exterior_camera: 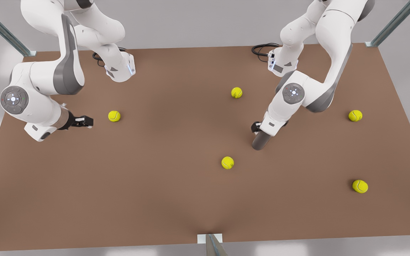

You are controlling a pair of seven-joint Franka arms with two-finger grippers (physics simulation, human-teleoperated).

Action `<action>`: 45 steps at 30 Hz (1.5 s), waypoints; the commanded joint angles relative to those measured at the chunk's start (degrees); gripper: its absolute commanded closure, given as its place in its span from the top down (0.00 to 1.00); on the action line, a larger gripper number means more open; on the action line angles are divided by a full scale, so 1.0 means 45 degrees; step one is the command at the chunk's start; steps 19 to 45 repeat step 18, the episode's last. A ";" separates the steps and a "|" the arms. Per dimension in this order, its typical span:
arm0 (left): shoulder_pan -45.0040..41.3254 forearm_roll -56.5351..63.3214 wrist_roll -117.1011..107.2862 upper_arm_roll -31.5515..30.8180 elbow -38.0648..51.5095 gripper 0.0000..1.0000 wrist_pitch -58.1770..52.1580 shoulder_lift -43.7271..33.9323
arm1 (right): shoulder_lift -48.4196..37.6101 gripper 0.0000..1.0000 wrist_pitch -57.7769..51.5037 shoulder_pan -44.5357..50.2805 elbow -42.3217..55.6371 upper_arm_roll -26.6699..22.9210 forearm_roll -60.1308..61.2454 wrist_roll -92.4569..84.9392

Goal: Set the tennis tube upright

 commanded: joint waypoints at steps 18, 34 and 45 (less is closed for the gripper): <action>-0.7701 -0.2039 1.2188 1.2089 0.6035 1.00 -0.7933 -0.1947 | -0.0106 1.00 0.0172 0.0129 0.0161 -0.0014 -0.0741 -0.0301; -0.7701 -0.2039 1.2188 1.2089 0.6035 1.00 -0.7933 -0.1947 | -0.0106 1.00 0.0172 0.0129 0.0161 -0.0014 -0.0741 -0.0301; -0.7701 -0.2039 1.2188 1.2089 0.6035 1.00 -0.7933 -0.1947 | -0.0106 1.00 0.0172 0.0129 0.0161 -0.0014 -0.0741 -0.0301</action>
